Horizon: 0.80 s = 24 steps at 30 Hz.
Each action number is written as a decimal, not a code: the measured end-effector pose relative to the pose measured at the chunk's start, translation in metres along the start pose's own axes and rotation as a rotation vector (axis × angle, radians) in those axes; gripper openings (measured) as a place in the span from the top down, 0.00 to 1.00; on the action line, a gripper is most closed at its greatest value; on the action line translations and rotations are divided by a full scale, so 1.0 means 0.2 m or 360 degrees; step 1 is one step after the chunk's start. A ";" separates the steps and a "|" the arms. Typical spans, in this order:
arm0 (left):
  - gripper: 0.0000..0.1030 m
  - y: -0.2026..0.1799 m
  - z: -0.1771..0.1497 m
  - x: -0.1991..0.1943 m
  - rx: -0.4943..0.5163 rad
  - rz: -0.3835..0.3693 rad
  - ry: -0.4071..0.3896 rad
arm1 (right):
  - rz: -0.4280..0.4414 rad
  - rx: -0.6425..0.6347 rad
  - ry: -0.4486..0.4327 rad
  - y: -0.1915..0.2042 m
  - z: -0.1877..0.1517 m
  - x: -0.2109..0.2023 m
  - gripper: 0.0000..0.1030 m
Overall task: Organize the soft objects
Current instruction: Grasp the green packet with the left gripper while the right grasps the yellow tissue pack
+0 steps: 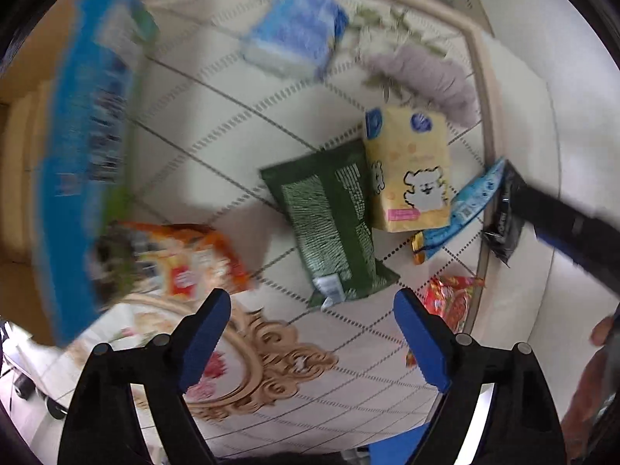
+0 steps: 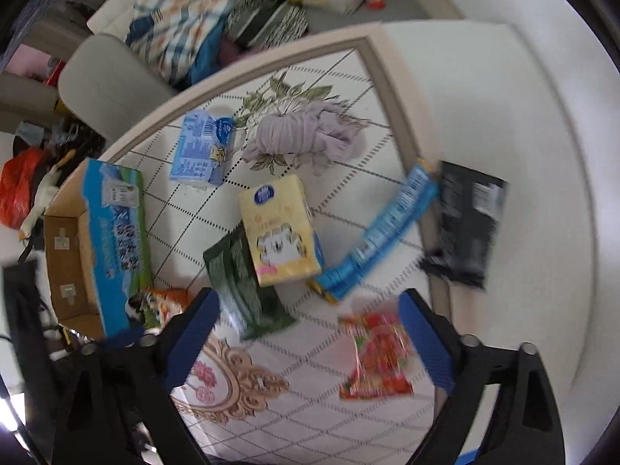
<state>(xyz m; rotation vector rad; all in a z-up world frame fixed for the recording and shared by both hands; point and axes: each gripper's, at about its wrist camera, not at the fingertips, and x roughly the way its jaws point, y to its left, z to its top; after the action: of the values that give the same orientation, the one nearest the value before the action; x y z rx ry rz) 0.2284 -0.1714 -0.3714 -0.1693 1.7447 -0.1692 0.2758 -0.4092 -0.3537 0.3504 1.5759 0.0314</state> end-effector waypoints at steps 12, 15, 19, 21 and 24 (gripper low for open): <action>0.52 0.10 0.01 0.28 -0.0051 0.0062 0.0073 | 0.0065 -0.0022 0.0341 0.14 0.17 0.47 0.16; 0.51 0.12 0.02 0.30 -0.0039 0.0037 0.0073 | 0.0022 -0.0036 0.0392 0.17 0.15 0.57 0.19; 0.53 0.08 0.05 0.31 0.0015 0.0080 0.0022 | -0.0017 -0.0016 0.0379 0.16 0.12 0.60 0.35; 0.63 0.06 0.05 0.30 0.0044 0.0088 -0.0011 | -0.0055 -0.0014 0.0360 0.14 0.10 0.58 0.35; 0.69 0.02 0.05 0.28 0.0076 0.0112 -0.0037 | -0.0058 0.0012 0.0322 0.12 0.06 0.55 0.36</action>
<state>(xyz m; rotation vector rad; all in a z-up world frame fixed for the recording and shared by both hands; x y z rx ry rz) 0.2278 -0.1791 -0.4286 -0.0745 1.7190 -0.1570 0.2924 -0.3626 -0.4551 0.3320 1.7824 0.0335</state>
